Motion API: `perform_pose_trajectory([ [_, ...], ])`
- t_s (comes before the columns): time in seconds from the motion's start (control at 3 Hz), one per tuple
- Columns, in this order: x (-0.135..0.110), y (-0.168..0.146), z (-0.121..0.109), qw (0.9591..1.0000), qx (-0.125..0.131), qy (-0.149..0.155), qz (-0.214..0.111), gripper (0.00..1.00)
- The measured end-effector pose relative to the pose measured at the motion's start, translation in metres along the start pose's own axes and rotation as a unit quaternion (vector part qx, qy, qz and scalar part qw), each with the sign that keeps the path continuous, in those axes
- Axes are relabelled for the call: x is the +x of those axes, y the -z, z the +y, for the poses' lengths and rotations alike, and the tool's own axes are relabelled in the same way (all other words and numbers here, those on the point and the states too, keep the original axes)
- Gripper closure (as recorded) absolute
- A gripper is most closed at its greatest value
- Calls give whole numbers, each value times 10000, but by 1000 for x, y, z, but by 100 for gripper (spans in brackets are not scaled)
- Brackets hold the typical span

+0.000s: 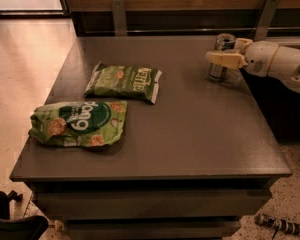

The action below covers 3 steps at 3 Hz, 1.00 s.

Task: Move redbull can near green rice chip bag

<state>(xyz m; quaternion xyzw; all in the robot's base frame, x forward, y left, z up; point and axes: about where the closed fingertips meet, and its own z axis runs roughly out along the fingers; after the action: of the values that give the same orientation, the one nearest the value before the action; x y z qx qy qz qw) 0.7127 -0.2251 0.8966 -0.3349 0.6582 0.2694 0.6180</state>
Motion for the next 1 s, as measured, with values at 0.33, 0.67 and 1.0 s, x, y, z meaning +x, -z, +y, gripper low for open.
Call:
perform_pose_trajectory([
  [0.33,0,-3,1,10000,-22,-1,-4,62],
  [0.67,0,-7,4,10000,-54,-3,-9,92],
  [1.0,-1,-9,5,10000,-71,-5,-11,100],
])
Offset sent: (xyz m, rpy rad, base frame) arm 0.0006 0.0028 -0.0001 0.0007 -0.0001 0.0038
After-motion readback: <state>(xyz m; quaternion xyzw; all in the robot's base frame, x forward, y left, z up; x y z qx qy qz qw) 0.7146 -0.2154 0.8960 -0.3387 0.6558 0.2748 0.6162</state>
